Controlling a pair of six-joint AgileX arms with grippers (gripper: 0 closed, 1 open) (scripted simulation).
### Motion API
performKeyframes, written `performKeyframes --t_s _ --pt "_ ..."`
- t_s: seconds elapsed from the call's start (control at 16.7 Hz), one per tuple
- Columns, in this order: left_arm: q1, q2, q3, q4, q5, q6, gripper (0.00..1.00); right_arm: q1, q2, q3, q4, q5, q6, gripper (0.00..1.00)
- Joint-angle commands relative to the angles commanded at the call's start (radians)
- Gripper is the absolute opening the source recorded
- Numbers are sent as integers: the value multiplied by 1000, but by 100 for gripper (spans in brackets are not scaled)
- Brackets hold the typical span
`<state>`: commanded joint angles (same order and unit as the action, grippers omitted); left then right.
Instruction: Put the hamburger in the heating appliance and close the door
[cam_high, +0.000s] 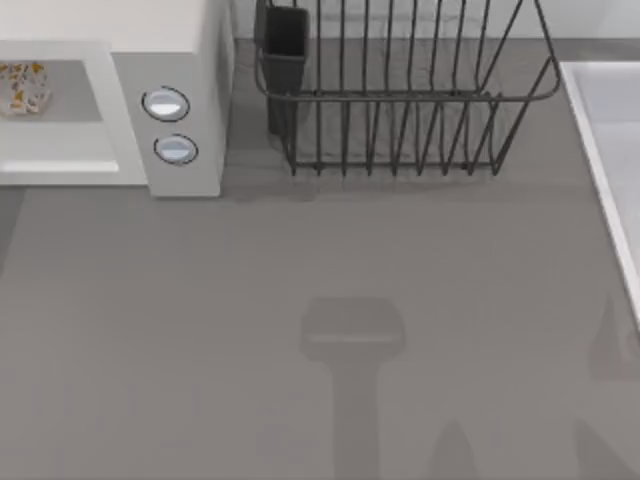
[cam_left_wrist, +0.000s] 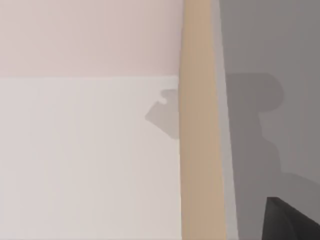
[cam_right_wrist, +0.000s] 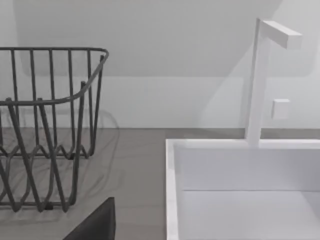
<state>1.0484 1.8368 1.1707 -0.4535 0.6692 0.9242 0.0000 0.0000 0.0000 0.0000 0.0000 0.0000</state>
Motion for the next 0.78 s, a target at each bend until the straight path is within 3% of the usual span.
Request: performKeyframes --t_s 0.54,0.78 --pt "-12 9 -76 87 0 -10 0 0 0 0 0 0 0 100" --pt "-79 -118 -231 158 -37 -90 0 0 0 0 0 0 0 100"
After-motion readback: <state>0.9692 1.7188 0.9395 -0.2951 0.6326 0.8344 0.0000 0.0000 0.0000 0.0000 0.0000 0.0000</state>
